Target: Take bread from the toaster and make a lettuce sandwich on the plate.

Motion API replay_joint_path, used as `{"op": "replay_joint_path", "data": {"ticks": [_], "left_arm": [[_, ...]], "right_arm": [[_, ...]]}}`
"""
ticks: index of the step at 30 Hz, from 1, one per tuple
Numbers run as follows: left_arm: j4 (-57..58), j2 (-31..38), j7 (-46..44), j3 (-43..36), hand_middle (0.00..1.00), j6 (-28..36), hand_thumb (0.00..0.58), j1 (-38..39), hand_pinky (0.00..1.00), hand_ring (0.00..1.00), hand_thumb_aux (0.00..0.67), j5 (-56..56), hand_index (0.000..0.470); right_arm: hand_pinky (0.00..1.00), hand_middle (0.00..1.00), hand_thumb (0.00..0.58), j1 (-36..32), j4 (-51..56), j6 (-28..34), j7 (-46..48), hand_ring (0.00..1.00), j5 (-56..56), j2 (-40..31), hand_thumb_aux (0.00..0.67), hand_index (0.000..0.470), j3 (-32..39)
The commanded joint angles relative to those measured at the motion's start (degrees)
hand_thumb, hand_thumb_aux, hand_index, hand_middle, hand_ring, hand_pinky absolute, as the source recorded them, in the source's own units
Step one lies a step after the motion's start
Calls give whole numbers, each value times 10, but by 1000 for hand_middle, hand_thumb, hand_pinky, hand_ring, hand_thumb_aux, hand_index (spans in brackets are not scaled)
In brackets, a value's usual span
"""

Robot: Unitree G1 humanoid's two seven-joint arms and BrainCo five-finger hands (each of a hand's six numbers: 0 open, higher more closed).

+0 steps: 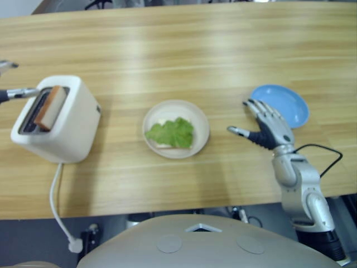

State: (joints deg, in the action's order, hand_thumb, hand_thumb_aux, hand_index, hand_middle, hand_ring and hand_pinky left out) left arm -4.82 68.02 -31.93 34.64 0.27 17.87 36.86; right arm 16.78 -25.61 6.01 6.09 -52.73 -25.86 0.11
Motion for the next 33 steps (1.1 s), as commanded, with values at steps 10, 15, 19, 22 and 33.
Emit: {"op": "replay_joint_path", "data": {"ticks": [10,15,19,22,33], "left_arm": [[-47,-26,-78,-16,0,16,0,16,0,0,0,-46,0],[-56,-33,-79,-9,0,21,0,7,0,0,0,-60,0],[-46,-36,-75,-15,0,36,0,-18,0,0,0,-77,0],[-53,-41,-77,-40,0,32,0,-22,0,0,0,-78,0],[-66,-50,-74,-96,0,16,0,10,0,0,0,-61,0]], "right_arm": [[0,0,0,-25,24,4,-5,0,-18,-3,0,0,9],[0,0,0,-24,38,2,-9,0,-19,-4,0,0,11],[0,0,0,-20,42,3,-13,0,-20,-3,0,0,12],[0,0,0,-20,43,6,-15,0,-21,-2,0,0,15],[0,0,0,-15,49,7,-17,0,-14,-4,0,0,16]]}}
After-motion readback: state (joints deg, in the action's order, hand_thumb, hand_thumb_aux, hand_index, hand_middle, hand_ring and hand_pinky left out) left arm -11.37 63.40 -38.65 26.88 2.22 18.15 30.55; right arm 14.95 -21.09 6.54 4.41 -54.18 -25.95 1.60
